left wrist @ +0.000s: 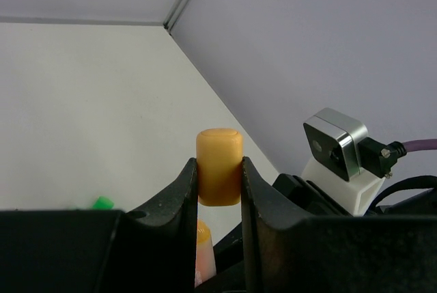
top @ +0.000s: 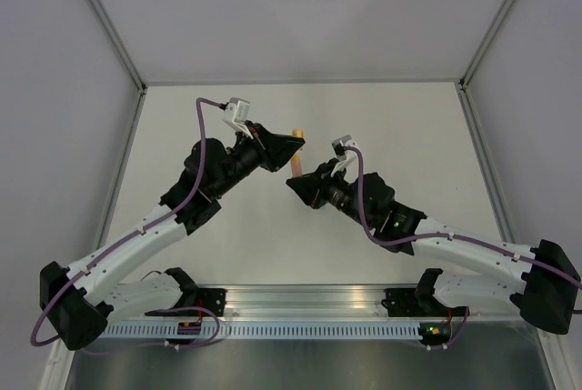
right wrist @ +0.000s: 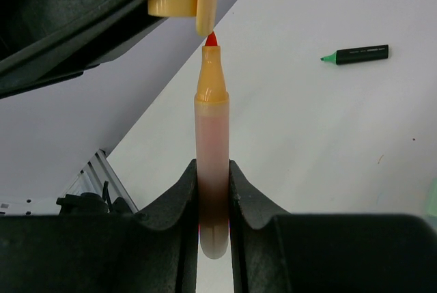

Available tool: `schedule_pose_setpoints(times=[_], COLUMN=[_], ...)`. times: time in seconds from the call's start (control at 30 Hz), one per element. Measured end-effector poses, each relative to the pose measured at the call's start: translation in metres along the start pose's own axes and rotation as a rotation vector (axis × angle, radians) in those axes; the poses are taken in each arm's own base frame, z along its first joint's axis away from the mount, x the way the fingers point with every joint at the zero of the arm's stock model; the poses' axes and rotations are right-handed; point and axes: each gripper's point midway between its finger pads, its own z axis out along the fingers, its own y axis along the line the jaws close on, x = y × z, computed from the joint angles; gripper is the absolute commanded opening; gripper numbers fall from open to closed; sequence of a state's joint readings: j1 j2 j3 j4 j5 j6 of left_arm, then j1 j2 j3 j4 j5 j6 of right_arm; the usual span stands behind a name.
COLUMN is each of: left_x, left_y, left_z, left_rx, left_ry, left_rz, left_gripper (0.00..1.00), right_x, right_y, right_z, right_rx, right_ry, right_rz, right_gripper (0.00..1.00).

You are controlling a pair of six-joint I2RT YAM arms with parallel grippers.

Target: Insert the pens into the pen caps

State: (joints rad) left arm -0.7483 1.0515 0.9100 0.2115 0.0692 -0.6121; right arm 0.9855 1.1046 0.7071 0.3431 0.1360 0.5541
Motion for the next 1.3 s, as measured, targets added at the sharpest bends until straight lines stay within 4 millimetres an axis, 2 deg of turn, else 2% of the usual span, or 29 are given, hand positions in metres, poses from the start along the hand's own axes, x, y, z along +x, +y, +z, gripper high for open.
schedule_pose_setpoints(times=[0.3, 1.3], left_x=[-0.0091, -0.0048], left_y=[-0.0028, 0.0011], left_z=[0.0007, 0.0011], left_rx=[-0.003, -0.008], left_ry=[-0.024, -0.015], left_rz=[0.002, 0.026], left_gripper=[0.02, 0.02], right_x=[0.0019, -0.0057], right_y=[0.0036, 0.0063], right_z=[-0.0056, -0.0085], right_rx=[-0.012, -0.013], right_ry=[-0.001, -0.029], right_rz=[0.001, 0.004], right_gripper=[0.0, 0.0])
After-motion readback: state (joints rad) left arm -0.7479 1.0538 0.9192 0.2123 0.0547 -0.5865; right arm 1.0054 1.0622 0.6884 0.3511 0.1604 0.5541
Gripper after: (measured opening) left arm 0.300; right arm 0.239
